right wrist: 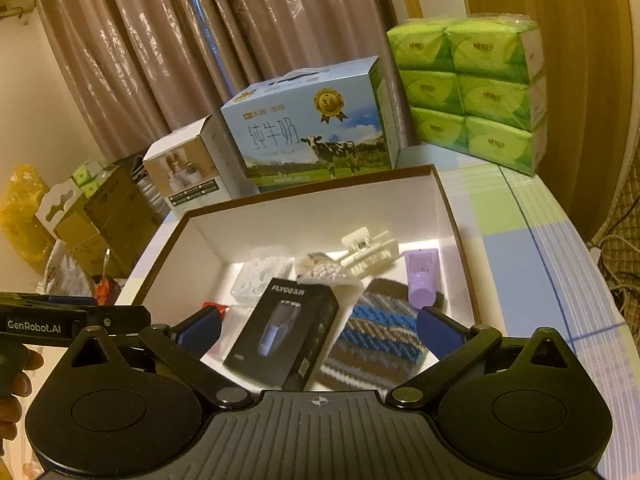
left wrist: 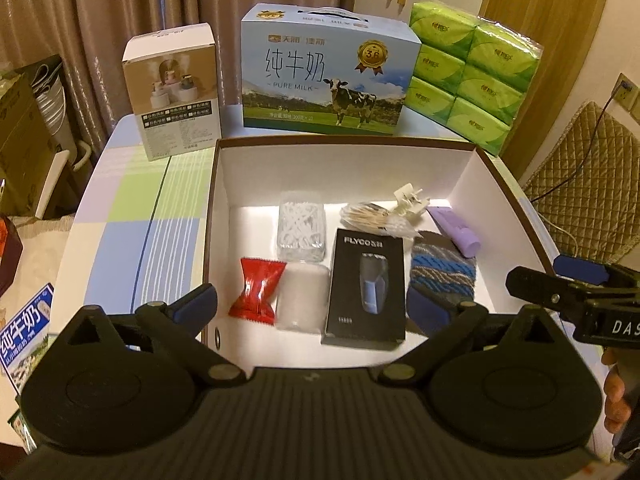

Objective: Organize objects
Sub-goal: 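Withdraw both tools from the box toward the black cable and white bottle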

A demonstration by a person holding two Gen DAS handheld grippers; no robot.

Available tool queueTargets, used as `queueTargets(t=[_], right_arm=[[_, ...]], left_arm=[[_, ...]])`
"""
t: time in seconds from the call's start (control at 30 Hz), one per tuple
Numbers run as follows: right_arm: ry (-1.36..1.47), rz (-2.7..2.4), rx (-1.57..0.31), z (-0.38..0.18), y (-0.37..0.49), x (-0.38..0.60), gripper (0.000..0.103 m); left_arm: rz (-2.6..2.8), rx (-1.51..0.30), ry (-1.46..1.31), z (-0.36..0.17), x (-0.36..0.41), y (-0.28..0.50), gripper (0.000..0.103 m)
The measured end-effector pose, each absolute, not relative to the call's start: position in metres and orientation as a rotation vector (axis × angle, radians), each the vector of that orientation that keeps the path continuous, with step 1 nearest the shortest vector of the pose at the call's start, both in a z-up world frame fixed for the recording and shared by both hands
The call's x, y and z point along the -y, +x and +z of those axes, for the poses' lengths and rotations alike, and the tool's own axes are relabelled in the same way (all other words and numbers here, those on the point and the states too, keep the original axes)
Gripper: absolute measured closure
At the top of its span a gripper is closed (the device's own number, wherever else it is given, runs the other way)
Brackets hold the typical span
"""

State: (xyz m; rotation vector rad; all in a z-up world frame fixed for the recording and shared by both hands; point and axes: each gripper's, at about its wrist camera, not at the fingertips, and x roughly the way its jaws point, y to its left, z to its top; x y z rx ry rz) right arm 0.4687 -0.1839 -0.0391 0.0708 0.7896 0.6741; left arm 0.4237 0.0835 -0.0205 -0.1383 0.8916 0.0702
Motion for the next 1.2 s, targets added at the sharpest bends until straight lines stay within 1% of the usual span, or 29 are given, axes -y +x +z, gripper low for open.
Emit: queueTargets(t=[0.63, 1.2], right_arm=[[0.041, 0.693, -0.816, -0.038, 0.409, 0.204, 0.002], [0.005, 0.714, -0.901, -0.058, 0.363, 0.215, 0.002]], left_arm=[[0.075, -0.928, -0.188, -0.026, -0.076, 0.344, 0.004], [0.063, -0.986, -0.179, -0.048, -0.064, 0.294, 0.004]])
